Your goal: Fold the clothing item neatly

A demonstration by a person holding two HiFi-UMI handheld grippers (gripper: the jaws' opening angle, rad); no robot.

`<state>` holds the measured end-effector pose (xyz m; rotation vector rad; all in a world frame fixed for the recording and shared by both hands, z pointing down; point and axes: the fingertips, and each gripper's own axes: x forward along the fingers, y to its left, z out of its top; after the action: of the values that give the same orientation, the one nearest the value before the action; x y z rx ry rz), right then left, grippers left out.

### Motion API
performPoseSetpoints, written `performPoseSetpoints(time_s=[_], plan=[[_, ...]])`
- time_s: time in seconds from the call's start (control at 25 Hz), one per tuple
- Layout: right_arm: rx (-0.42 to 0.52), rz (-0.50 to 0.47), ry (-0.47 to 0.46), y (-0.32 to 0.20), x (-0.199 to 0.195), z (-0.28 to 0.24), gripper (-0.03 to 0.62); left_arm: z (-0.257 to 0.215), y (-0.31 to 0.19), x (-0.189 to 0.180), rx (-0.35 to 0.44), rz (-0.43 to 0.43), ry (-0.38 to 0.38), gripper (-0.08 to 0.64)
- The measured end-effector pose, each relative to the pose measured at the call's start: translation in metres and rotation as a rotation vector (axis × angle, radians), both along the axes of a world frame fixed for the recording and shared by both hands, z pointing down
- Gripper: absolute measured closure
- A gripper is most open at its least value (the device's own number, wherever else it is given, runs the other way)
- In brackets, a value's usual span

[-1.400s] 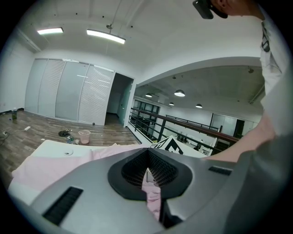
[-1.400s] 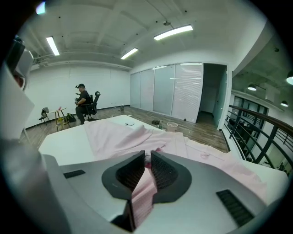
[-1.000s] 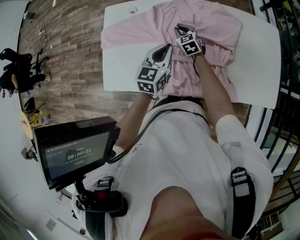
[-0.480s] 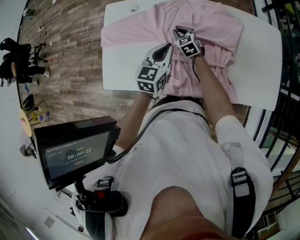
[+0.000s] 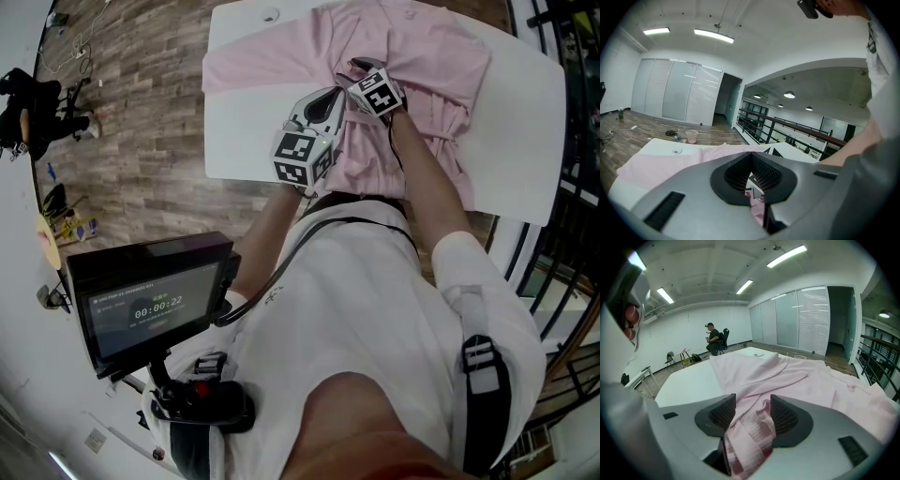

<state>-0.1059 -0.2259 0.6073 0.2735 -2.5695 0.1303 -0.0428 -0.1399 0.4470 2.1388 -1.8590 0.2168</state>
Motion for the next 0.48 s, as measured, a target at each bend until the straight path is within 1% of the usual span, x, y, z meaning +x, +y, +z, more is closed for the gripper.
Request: performPoseSetpoints(time_s=[0.08, 0.2, 0.32, 0.48], plan=[[-0.005, 0.004, -0.015, -0.002, 0.007, -0.007, 0.379, 0.000, -0.001, 0.002, 0.002, 0.002, 0.002, 0.558], [0.020, 0.047, -0.040, -0.017, 0.025, -0.021, 0.379, -0.001, -0.002, 0.003, 0.006, 0.006, 0.005, 0.558], [0.055, 0.103, -0.007, -0.040, 0.050, -0.021, 0.379, -0.003, -0.005, 0.004, 0.013, 0.009, 0.007, 0.558], [0.046, 0.158, 0.052, -0.058, 0.079, -0.007, 0.379, -0.002, -0.006, 0.007, 0.013, 0.022, 0.003, 0.558]])
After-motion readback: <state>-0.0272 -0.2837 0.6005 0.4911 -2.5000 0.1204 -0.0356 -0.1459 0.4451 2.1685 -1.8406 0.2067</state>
